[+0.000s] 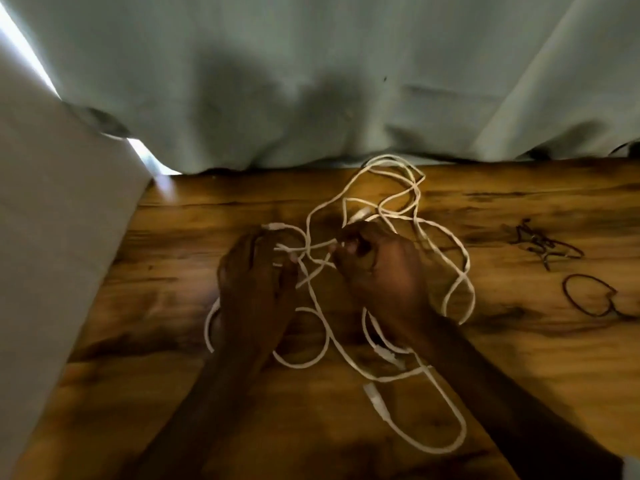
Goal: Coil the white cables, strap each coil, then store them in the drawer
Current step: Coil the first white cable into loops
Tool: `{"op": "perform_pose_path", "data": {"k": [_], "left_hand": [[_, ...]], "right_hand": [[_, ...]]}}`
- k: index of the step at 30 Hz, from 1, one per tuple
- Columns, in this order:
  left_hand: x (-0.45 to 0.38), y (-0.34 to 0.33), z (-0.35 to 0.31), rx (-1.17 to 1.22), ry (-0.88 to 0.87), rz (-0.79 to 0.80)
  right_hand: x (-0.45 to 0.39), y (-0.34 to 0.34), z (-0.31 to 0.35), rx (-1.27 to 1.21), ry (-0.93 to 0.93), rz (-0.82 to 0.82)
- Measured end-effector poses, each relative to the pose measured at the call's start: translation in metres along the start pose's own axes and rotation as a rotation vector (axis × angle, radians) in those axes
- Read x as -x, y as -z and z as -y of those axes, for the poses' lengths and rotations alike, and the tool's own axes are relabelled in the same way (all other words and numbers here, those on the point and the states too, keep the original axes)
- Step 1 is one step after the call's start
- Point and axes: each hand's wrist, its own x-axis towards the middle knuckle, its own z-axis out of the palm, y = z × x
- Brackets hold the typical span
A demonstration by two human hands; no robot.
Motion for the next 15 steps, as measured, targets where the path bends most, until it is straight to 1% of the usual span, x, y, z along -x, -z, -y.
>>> {"op": "perform_pose_path", "data": {"k": [1,3,5,6,7,10,12,15], "left_hand": [[0.004,0.001,0.004,-0.009,-0.008,-0.045],[0.007,-0.001,0.008,0.017,-0.017,-0.084],[0.004,-0.003,0.013,0.098,0.016,-0.104],[0.003,-0.003,0.014,0.126,0.026,-0.119],[0.004,-0.002,0.015,0.129,0.022,-0.136],[0.017,-0.001,0.015,0.072,-0.013,-0.143],[0.02,-0.004,0.018,0.044,-0.037,-0.141],[0.016,-0.007,0.021,0.012,-0.082,-0.146]], "right_hand": [[0.004,0.0,0.002,-0.037,-0.051,0.083],[0.006,0.001,0.002,-0.154,-0.103,0.246],[0.006,0.003,0.0,-0.244,-0.069,0.391],[0.006,0.001,-0.002,-0.27,-0.029,0.422],[0.007,-0.002,-0.007,-0.285,0.02,0.421],[0.016,-0.014,-0.019,-0.343,0.115,0.327],[0.022,-0.023,-0.027,-0.282,0.185,0.249],[0.027,-0.029,-0.029,-0.211,0.275,0.224]]}}
